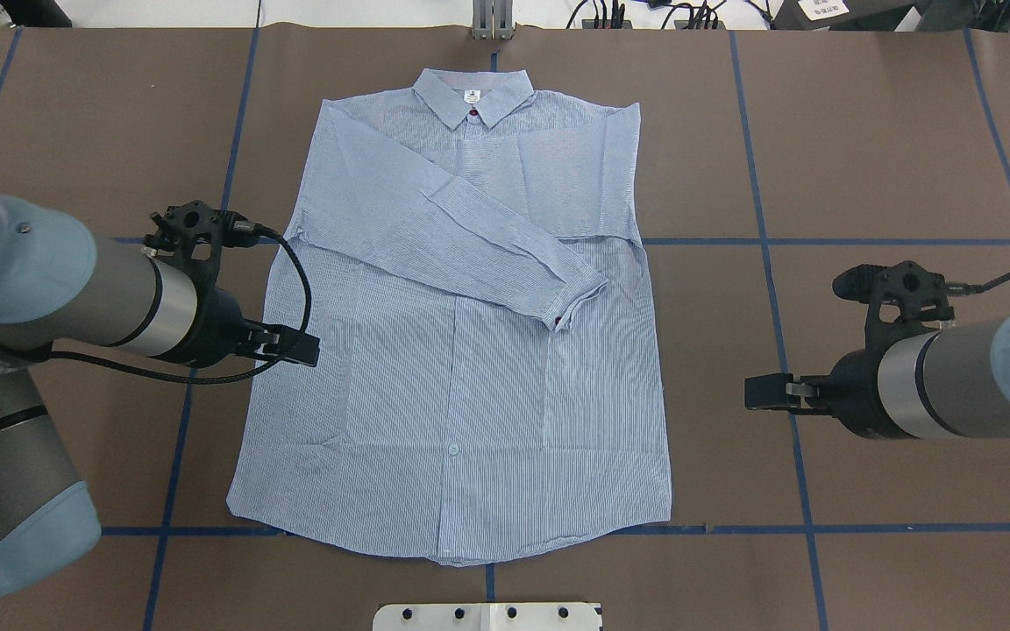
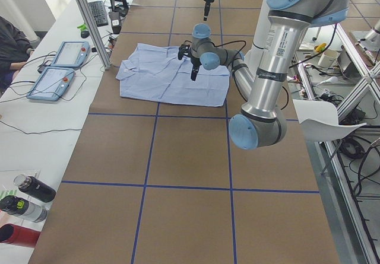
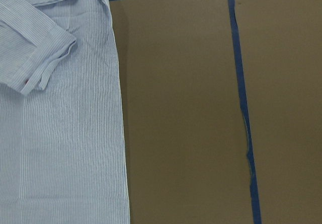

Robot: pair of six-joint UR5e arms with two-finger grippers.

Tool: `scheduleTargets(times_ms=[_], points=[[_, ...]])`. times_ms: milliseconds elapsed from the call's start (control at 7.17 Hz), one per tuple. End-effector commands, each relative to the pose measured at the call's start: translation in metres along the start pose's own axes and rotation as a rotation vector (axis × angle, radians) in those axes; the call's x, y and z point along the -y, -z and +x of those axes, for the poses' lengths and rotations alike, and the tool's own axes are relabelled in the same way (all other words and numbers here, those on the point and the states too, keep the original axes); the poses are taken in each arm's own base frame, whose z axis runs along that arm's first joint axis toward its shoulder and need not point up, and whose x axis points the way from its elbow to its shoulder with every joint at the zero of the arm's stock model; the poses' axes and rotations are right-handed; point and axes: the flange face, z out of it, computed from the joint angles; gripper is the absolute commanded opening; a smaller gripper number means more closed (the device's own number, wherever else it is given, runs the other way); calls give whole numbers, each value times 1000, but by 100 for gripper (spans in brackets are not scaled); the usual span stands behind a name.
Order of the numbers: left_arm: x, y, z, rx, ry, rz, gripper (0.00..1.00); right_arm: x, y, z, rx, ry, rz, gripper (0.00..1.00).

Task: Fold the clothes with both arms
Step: 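Move both grippers to the shirt hem nearest the robot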

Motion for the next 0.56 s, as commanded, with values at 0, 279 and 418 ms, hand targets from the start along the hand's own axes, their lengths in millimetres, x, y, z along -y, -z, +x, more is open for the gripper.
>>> scheduleTargets(times_ms=[0, 279, 418], points=[[-52, -19, -7, -18, 83, 41, 100, -45, -17, -14, -18, -47, 22, 100], [-112, -41, -20, -36, 137, 52, 100, -84, -32, -25, -22, -55, 47, 100], [-126, -44, -27, -41, 142, 47, 100, -98, -38, -28, -24, -60, 62, 100]])
